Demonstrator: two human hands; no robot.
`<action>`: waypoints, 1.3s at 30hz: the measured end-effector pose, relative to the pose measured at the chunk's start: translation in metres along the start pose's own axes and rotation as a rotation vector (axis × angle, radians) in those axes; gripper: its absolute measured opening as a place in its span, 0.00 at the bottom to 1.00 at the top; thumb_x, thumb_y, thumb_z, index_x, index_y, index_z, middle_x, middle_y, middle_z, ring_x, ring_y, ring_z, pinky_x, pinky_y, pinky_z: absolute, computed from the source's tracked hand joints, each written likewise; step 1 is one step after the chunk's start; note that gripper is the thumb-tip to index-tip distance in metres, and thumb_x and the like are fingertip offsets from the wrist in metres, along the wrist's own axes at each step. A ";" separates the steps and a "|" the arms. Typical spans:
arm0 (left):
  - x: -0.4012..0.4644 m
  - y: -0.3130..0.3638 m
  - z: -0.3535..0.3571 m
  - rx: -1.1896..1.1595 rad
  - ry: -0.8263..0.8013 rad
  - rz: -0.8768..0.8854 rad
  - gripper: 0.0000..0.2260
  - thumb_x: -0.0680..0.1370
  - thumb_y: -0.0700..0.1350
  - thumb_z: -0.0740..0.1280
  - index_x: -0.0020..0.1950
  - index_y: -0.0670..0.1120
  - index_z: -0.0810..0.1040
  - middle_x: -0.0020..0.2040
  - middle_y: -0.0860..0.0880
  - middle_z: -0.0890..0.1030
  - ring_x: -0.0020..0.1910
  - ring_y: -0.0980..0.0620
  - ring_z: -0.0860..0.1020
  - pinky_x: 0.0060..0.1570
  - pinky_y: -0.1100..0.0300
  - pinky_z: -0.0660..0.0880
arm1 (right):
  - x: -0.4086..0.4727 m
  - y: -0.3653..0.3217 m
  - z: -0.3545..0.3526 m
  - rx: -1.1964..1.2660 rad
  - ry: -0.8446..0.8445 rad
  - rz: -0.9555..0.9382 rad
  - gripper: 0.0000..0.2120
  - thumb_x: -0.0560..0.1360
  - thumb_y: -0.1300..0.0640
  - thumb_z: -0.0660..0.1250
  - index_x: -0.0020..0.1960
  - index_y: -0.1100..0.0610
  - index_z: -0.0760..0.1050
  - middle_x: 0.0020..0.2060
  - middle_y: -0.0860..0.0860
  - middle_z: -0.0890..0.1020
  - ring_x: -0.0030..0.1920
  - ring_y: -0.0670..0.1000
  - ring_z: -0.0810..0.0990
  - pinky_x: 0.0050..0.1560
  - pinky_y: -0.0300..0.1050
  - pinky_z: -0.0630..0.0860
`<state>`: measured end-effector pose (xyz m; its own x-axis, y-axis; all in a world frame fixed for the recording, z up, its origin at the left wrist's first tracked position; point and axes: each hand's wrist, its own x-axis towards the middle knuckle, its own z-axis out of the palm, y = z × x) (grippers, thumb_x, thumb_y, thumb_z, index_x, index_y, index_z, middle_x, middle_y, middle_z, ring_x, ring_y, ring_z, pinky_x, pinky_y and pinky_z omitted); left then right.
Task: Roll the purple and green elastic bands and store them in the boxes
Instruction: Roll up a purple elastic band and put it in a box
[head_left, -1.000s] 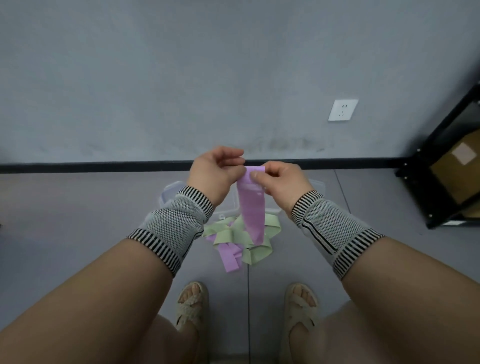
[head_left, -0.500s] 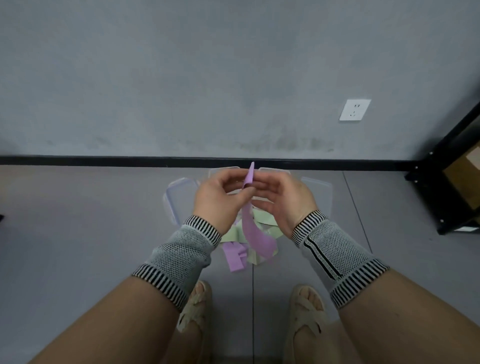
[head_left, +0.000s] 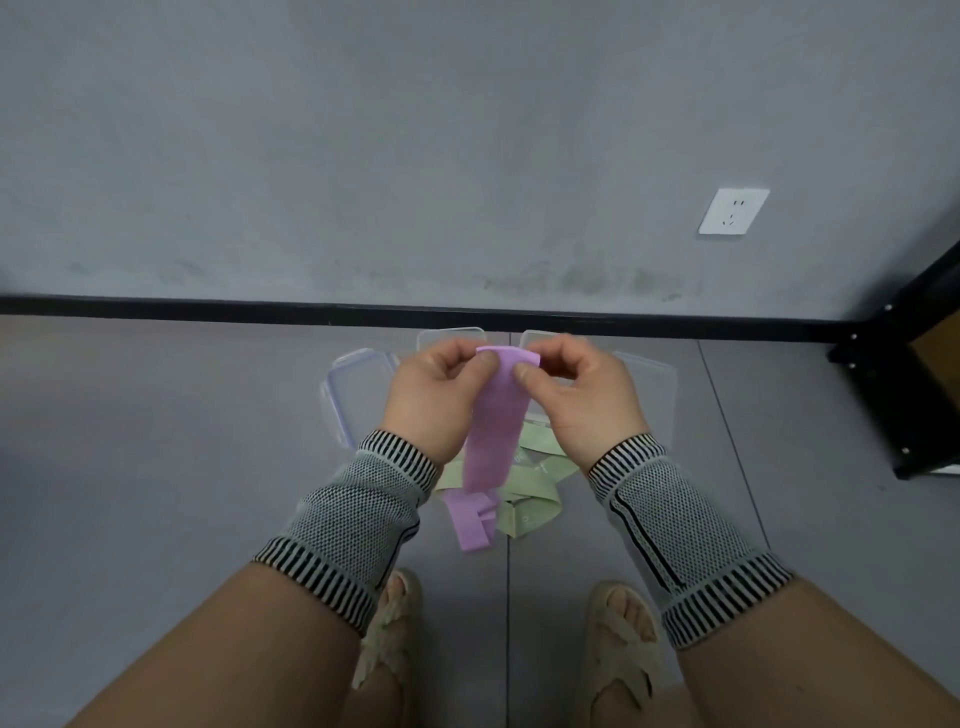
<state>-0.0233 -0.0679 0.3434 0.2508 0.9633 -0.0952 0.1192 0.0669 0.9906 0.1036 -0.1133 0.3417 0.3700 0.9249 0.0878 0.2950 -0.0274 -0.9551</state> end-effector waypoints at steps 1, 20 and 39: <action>0.001 0.001 0.000 0.015 -0.009 0.016 0.05 0.76 0.43 0.66 0.44 0.48 0.82 0.42 0.46 0.83 0.43 0.50 0.79 0.53 0.47 0.77 | 0.000 -0.002 -0.001 -0.001 0.010 -0.015 0.05 0.72 0.60 0.71 0.42 0.51 0.78 0.38 0.44 0.81 0.41 0.40 0.78 0.47 0.34 0.74; 0.011 0.002 -0.001 -0.018 -0.078 0.084 0.05 0.75 0.39 0.68 0.43 0.49 0.79 0.40 0.45 0.84 0.44 0.47 0.81 0.53 0.44 0.77 | 0.015 -0.005 -0.006 0.389 0.013 0.161 0.07 0.73 0.67 0.67 0.40 0.57 0.77 0.36 0.53 0.82 0.36 0.48 0.79 0.38 0.41 0.77; 0.016 0.005 -0.009 -0.038 -0.111 0.024 0.05 0.76 0.41 0.68 0.43 0.48 0.82 0.38 0.48 0.83 0.38 0.53 0.79 0.42 0.54 0.76 | 0.016 -0.008 -0.002 0.285 -0.034 0.101 0.08 0.71 0.66 0.71 0.38 0.55 0.80 0.35 0.56 0.81 0.39 0.54 0.78 0.50 0.61 0.78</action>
<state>-0.0269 -0.0501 0.3480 0.3579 0.9304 -0.0796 0.0755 0.0562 0.9956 0.1091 -0.0995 0.3515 0.3539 0.9351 -0.0169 -0.0028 -0.0170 -0.9999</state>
